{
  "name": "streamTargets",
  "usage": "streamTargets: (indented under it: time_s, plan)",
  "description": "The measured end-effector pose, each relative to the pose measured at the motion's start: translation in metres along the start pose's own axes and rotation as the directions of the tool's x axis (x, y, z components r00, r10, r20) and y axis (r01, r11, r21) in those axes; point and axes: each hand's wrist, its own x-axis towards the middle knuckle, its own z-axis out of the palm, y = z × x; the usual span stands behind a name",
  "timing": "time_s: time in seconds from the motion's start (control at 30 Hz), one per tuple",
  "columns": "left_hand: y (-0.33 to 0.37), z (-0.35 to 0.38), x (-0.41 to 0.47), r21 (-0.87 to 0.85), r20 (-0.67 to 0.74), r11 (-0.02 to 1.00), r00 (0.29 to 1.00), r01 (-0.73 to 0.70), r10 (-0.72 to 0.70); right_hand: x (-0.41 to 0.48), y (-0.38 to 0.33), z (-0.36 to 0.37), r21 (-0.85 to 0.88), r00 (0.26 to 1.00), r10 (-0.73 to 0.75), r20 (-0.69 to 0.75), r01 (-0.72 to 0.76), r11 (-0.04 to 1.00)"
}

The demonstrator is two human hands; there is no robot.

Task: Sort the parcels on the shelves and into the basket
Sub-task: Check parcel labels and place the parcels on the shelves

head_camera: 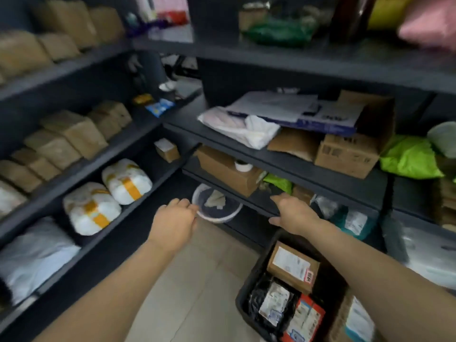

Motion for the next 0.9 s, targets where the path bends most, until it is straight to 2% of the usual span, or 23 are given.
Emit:
streamTargets:
  time_s: [0.2,0.37,0.43,0.6,0.77,0.9]
  plan:
    - [-0.079,-0.105,-0.067,0.094,-0.13,0.964,0.963,0.249,-0.236,-0.019,-0.123,-0.099,-0.09,0.954,-0.278,-0.114,0.269,0.959]
    - [-0.147,-0.157,-0.147,0.172,-0.11,0.875,0.891,0.454,-0.441,-0.04,-0.238,-0.14,-0.148,0.857,-0.483,-0.181,0.462,0.875]
    - [-0.173,-0.173,-0.182,0.161,-0.092,0.826,0.841,0.541,-0.533,-0.048,-0.285,-0.145,-0.157,0.817,-0.546,-0.188,0.524,0.837]
    - [-0.233,-0.208,-0.283,0.185,-0.179,0.682,0.707,0.707,-0.684,-0.073,-0.409,-0.141,-0.185,0.713,-0.674,-0.191,0.648,0.739]
    - [-0.306,-0.229,-0.381,0.156,-0.269,0.548,0.569,0.822,-0.777,-0.104,-0.536,-0.115,-0.279,0.588,-0.787,-0.189,0.736,0.617]
    - [-0.373,-0.242,-0.445,0.152,-0.271,0.483,0.506,0.862,-0.819,-0.124,-0.635,-0.09,-0.331,0.512,-0.848,-0.136,0.783,0.526]
